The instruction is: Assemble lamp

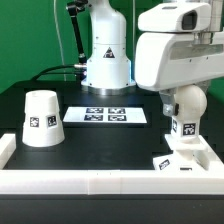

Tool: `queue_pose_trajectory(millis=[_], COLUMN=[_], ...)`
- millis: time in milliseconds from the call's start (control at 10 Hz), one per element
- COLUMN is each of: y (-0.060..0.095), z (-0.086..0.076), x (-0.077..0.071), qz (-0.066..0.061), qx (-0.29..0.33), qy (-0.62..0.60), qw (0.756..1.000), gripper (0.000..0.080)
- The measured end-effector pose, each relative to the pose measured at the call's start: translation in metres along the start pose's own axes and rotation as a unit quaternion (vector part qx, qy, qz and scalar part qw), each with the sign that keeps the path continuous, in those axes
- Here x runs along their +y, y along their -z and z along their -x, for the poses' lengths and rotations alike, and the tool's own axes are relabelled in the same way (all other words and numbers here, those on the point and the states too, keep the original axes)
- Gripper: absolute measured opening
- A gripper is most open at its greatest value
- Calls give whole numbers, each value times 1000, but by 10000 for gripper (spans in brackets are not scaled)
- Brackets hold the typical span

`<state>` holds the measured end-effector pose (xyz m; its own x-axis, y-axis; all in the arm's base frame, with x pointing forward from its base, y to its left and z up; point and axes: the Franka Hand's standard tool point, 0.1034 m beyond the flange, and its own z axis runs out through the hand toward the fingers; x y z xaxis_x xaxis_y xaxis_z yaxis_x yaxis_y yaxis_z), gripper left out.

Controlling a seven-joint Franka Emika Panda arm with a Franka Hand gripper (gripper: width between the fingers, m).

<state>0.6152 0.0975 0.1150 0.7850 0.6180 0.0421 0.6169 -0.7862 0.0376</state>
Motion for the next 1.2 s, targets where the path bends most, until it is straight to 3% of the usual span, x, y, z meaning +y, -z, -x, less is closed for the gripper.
queue_pose_trajectory(millis=[400, 800, 1000, 1200], y=[0, 0, -1, 0], z=[1, 1, 3, 5], x=[1, 2, 2, -2], qz=[-1, -1, 0, 3], qx=[-2, -2, -3, -14], qy=[-191, -327, -407, -513], qw=[982, 945, 913, 858], gripper=[577, 577, 578, 579])
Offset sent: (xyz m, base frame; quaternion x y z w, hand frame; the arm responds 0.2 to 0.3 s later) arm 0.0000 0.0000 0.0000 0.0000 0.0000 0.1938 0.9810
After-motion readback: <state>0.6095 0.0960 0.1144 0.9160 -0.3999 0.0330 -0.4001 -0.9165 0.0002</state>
